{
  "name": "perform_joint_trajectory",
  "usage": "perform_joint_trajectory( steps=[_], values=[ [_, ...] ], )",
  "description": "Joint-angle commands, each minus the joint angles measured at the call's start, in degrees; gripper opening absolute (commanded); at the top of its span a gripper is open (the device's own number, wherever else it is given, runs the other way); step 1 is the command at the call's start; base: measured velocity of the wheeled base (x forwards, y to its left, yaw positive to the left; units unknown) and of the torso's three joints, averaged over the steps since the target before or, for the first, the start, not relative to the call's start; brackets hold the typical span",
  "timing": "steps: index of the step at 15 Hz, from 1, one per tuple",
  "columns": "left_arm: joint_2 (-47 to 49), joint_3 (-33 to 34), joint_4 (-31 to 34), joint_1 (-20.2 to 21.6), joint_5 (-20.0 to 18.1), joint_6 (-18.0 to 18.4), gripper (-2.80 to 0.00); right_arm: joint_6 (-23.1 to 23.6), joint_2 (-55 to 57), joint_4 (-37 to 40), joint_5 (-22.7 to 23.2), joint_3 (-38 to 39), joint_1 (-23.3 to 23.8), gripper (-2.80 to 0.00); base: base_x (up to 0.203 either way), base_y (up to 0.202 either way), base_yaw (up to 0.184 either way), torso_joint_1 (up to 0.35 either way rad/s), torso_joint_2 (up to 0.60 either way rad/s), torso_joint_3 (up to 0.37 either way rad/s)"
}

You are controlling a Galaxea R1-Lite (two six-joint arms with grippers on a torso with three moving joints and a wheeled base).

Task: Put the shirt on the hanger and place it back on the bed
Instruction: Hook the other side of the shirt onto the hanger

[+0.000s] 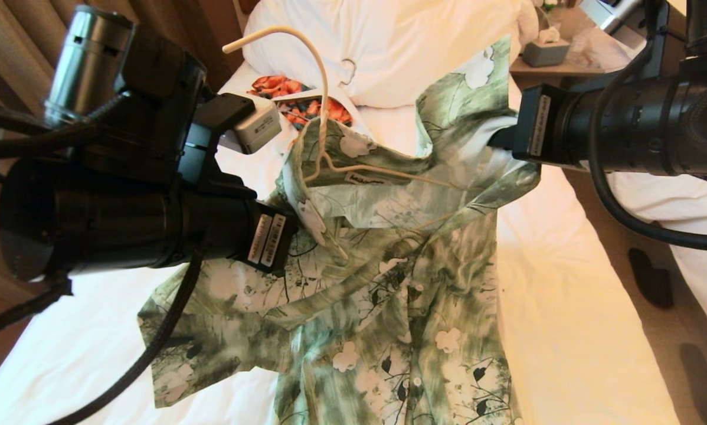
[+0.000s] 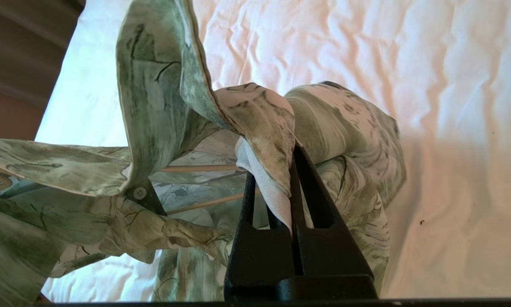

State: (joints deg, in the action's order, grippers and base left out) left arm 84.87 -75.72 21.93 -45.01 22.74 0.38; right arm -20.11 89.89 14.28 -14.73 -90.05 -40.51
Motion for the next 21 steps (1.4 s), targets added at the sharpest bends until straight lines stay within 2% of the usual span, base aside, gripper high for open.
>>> perform_joint_trajectory(
  steps=[1,5,12,14,16,18,21],
  values=[
    [-0.3,0.3,0.1,0.8,0.1,0.0,-2.80,-0.1,0.6,0.1,0.0,0.3,0.1,-2.80,0.000,0.000,0.000,0.000,0.00,0.000],
    [0.3,0.4,0.1,2.7,0.6,0.2,-2.80,-0.1,0.2,0.1,0.0,0.7,0.0,-2.80,0.000,0.000,0.000,0.000,0.00,0.000],
    [4.3,-3.5,-0.1,2.5,1.6,0.2,-2.80,0.0,0.6,0.1,-0.2,0.4,-2.9,-2.80,0.000,0.000,0.000,0.000,0.00,0.000],
    [4.6,-3.9,-0.2,1.1,1.6,0.2,-2.80,0.5,0.9,0.0,-0.3,0.5,-3.8,-2.80,0.000,0.000,0.000,0.000,0.00,0.000],
    [4.3,-4.6,0.4,0.0,1.6,0.2,-2.80,3.1,0.9,-0.4,-0.3,0.6,-3.7,-2.80,0.000,0.000,0.000,0.000,0.00,0.000],
    [2.7,-3.4,1.7,-0.6,1.5,0.3,-2.80,5.6,0.3,-2.5,-0.2,0.7,-2.5,-2.80,0.000,0.000,0.000,0.000,0.00,0.000],
    [3.0,-1.8,1.7,-2.9,1.4,-0.4,-2.80,6.9,0.4,-2.7,-0.2,0.6,-2.6,-2.80,0.000,0.000,0.000,0.000,0.00,0.000]
  ],
)
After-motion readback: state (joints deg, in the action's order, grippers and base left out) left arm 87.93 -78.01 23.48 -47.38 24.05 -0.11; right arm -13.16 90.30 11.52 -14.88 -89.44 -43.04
